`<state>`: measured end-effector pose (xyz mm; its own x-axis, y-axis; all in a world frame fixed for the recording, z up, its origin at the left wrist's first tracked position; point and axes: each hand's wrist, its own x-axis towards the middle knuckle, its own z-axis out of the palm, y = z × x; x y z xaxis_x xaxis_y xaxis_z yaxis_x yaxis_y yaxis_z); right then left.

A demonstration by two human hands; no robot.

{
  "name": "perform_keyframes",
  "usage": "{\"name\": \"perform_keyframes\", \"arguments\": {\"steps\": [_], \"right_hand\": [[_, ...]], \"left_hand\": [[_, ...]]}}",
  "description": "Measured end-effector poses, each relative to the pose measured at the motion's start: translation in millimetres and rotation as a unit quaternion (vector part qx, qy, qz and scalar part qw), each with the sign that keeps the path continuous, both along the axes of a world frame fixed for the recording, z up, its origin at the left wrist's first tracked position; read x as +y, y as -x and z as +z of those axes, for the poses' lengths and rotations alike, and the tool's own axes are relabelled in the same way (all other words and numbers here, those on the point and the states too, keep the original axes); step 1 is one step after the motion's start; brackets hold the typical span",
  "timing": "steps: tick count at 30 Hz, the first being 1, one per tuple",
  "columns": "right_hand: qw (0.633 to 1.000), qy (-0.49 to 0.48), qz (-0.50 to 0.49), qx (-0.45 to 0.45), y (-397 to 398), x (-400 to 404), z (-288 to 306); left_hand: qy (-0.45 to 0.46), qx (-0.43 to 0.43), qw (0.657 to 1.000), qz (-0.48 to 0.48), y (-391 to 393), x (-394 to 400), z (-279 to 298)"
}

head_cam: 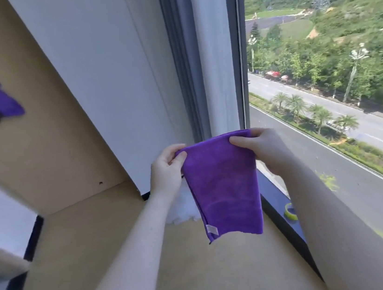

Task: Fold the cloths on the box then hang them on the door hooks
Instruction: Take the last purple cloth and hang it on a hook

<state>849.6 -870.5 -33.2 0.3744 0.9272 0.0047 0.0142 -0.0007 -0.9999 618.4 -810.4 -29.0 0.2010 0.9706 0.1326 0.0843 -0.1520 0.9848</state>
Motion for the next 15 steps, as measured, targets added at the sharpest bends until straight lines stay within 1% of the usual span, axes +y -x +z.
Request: {"name": "perform_keyframes", "arguments": {"steps": [3, 7, 15], "right_hand": [[0.998, -0.002, 0.057, -0.008, 4, 38, 1], [0.993, -0.015, 0.118, -0.020, 9, 110, 4], [0.975, -0.040, 0.217, -0.027, 72, 191, 13]], "left_hand": [[-0.014, 0.001, 0.998, 0.058, 10, 19, 3], [-0.029, 0.010, 0.994, 0.109, 20, 59, 10], [-0.043, 0.030, 0.977, 0.206, 86, 89, 14]]}}
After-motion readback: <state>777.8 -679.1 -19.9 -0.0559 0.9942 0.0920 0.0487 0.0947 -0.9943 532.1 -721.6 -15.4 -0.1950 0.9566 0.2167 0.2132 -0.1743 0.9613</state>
